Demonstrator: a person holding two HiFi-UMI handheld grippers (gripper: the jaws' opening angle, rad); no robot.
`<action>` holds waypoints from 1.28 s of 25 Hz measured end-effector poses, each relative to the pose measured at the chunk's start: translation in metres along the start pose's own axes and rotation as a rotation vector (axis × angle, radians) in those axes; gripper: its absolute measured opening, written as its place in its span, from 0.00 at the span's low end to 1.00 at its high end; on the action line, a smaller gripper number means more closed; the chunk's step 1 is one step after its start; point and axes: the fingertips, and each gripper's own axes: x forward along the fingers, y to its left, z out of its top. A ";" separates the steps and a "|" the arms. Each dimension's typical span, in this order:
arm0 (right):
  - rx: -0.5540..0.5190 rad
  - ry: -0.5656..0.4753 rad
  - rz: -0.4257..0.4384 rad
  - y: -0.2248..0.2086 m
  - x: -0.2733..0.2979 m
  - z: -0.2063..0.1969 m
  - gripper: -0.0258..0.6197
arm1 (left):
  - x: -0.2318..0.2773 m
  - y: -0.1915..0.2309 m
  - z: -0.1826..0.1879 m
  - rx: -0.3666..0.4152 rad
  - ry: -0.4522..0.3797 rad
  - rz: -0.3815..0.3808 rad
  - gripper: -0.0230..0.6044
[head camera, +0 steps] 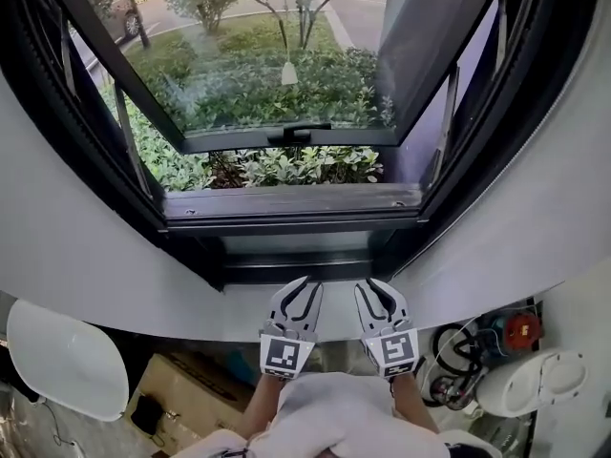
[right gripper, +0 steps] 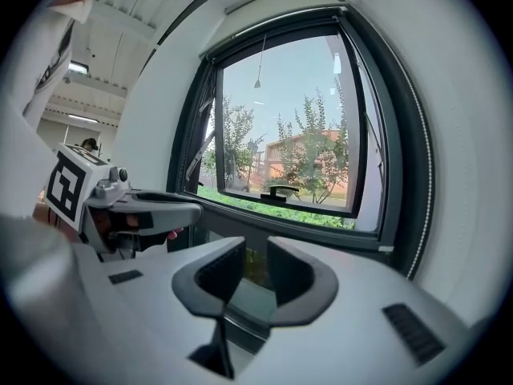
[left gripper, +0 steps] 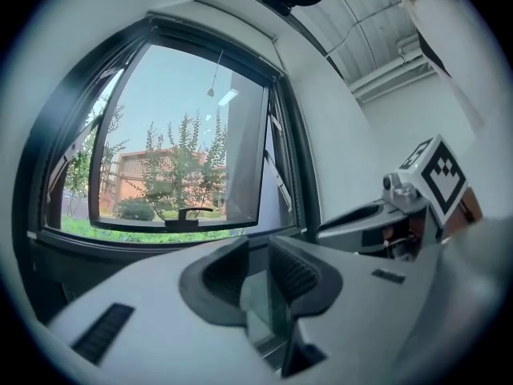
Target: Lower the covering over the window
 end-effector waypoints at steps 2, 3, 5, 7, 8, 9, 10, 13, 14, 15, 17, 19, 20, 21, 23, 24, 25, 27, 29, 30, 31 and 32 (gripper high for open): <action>0.000 0.015 -0.006 -0.002 0.004 -0.002 0.16 | 0.006 0.001 0.000 -0.004 -0.006 -0.016 0.17; 0.001 0.023 -0.011 -0.003 0.004 -0.003 0.16 | 0.009 0.001 0.001 0.000 -0.010 -0.023 0.17; -0.008 0.029 -0.026 -0.011 0.005 -0.003 0.16 | 0.017 -0.001 0.002 0.031 -0.015 -0.039 0.17; -0.016 0.030 -0.055 -0.026 0.006 -0.004 0.16 | 0.030 -0.004 -0.001 0.053 -0.008 -0.062 0.17; -0.014 0.029 -0.073 -0.034 0.005 -0.004 0.16 | 0.038 -0.007 -0.001 0.058 -0.009 -0.075 0.17; -0.008 0.026 -0.092 -0.043 0.003 -0.005 0.16 | 0.044 -0.010 -0.002 0.060 -0.012 -0.087 0.17; 0.002 0.023 -0.110 -0.051 0.001 -0.005 0.16 | 0.050 -0.013 -0.002 0.057 -0.015 -0.098 0.17; 0.025 0.002 -0.151 -0.072 -0.005 -0.004 0.16 | 0.065 -0.024 -0.004 0.023 -0.012 -0.115 0.17; 0.030 -0.005 -0.160 -0.079 -0.006 -0.004 0.16 | 0.071 -0.027 -0.001 0.023 -0.016 -0.119 0.17; 0.035 -0.011 -0.167 -0.085 -0.007 -0.003 0.16 | 0.075 -0.031 0.003 0.025 -0.024 -0.124 0.17; 0.044 -0.027 -0.177 -0.095 -0.009 0.000 0.16 | 0.084 -0.039 0.008 0.018 -0.030 -0.143 0.17; 0.051 -0.042 -0.191 -0.105 -0.009 0.003 0.16 | 0.093 -0.046 0.010 0.028 -0.025 -0.163 0.17; 0.056 -0.045 -0.199 -0.109 -0.010 0.004 0.16 | 0.098 -0.049 0.010 0.032 -0.020 -0.172 0.17; 0.062 -0.046 -0.208 -0.113 -0.011 0.003 0.16 | 0.102 -0.054 0.009 0.029 -0.012 -0.182 0.17; 0.074 -0.049 -0.226 -0.120 -0.014 0.002 0.16 | 0.110 -0.062 0.009 0.020 -0.006 -0.202 0.17; 0.078 -0.050 -0.236 -0.124 -0.016 0.002 0.16 | 0.114 -0.067 0.011 0.022 -0.011 -0.212 0.17; 0.081 -0.051 -0.246 -0.127 -0.017 0.001 0.16 | 0.118 -0.071 0.013 0.028 -0.020 -0.223 0.17; 0.088 -0.051 -0.265 -0.131 -0.021 0.000 0.15 | 0.124 -0.079 0.017 0.032 -0.037 -0.246 0.17; 0.096 -0.049 -0.286 -0.136 -0.027 -0.002 0.15 | 0.130 -0.087 0.018 0.027 -0.048 -0.269 0.17; 0.101 -0.049 -0.299 -0.138 -0.030 -0.003 0.15 | 0.132 -0.092 0.018 0.026 -0.049 -0.283 0.17; 0.106 -0.048 -0.313 -0.141 -0.033 -0.005 0.15 | 0.135 -0.096 0.020 0.033 -0.051 -0.298 0.17; 0.112 -0.046 -0.326 -0.144 -0.036 -0.006 0.15 | 0.137 -0.101 0.022 0.040 -0.053 -0.314 0.17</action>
